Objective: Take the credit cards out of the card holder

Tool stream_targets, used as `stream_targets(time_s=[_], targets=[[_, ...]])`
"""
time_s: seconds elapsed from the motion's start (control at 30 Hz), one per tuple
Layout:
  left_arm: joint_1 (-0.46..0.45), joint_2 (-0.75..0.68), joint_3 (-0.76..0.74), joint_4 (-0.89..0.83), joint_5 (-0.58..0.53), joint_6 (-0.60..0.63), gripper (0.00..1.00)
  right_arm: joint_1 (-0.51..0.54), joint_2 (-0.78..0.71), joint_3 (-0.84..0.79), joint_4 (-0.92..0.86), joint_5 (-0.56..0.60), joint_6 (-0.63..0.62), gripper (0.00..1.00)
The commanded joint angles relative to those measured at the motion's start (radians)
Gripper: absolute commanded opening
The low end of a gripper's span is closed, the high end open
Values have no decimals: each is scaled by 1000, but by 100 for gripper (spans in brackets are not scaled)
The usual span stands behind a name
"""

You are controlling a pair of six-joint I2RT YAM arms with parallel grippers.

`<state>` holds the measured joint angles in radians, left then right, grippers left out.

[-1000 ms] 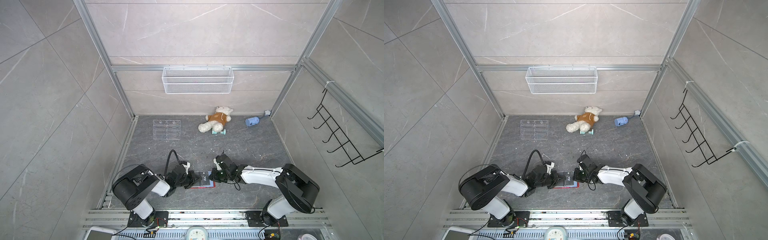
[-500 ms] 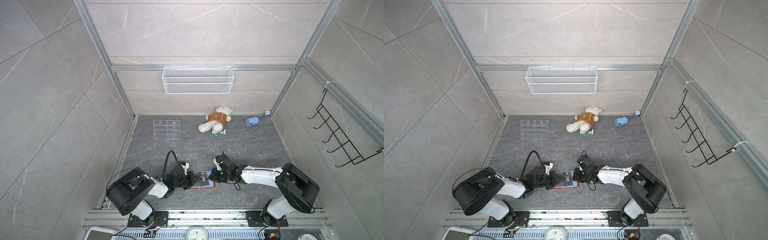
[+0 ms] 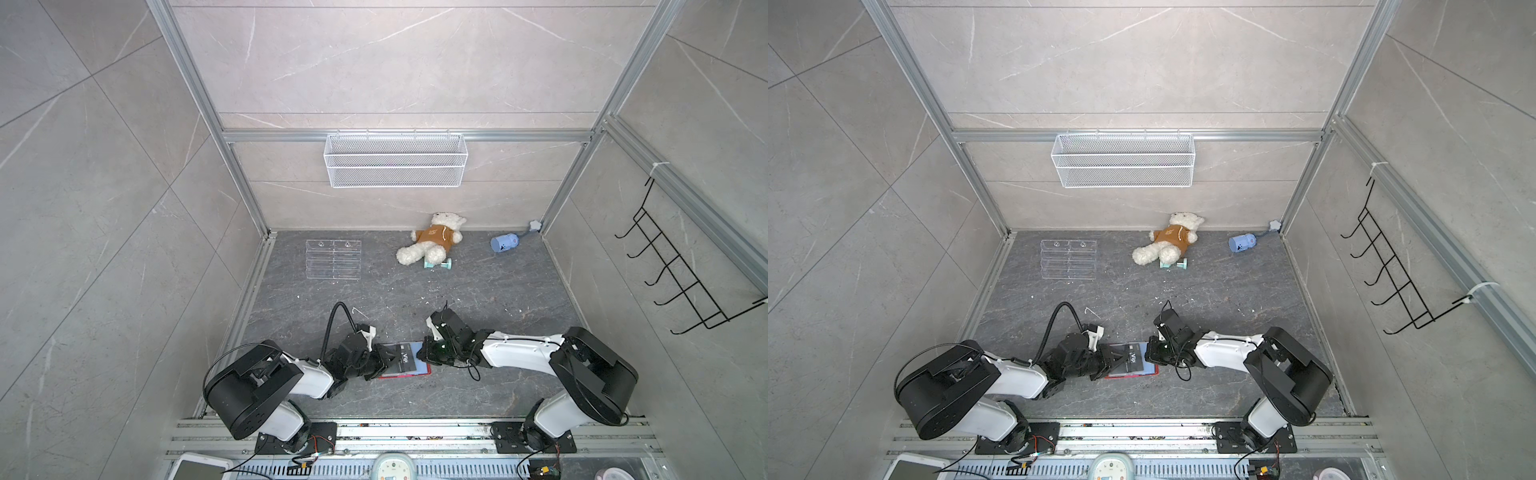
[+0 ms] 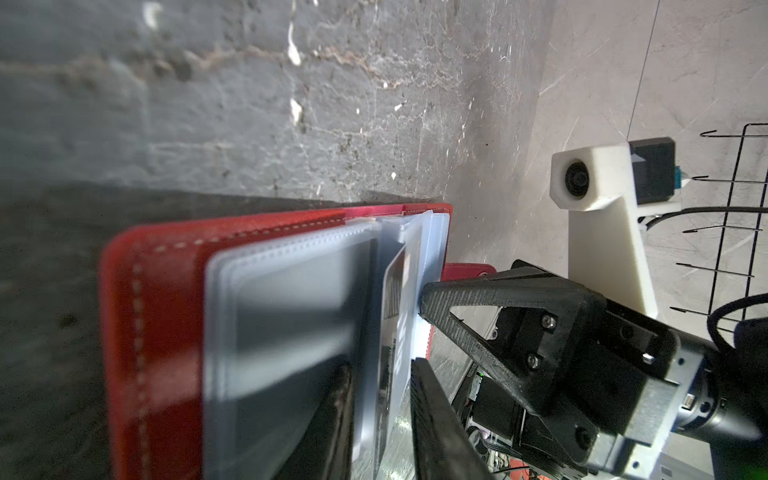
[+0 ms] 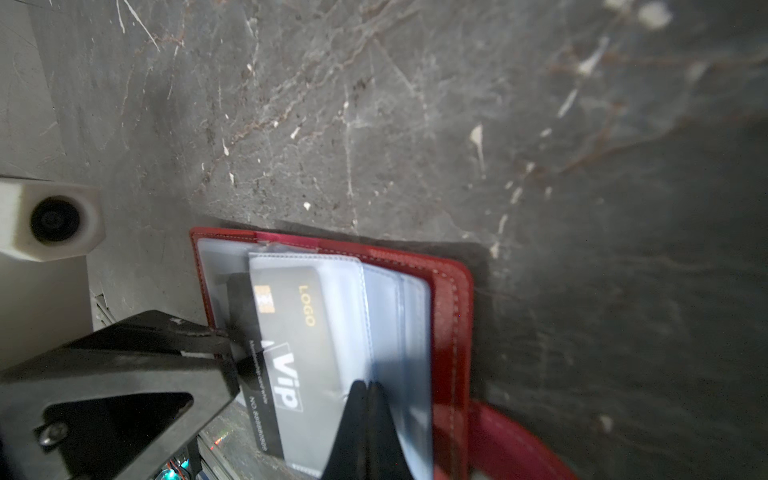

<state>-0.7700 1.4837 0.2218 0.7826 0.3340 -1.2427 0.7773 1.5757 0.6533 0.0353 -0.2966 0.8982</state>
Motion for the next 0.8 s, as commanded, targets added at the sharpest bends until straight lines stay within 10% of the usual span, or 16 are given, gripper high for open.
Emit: stream_targets(time_s=[0.0,0.77], targets=[[-4,27,12,-2,-1,11,27,2,22,-7,-35,11,7,3],[-3,-35,10,-72,-18,13,0,3,19,-12,-51,22,11,3]])
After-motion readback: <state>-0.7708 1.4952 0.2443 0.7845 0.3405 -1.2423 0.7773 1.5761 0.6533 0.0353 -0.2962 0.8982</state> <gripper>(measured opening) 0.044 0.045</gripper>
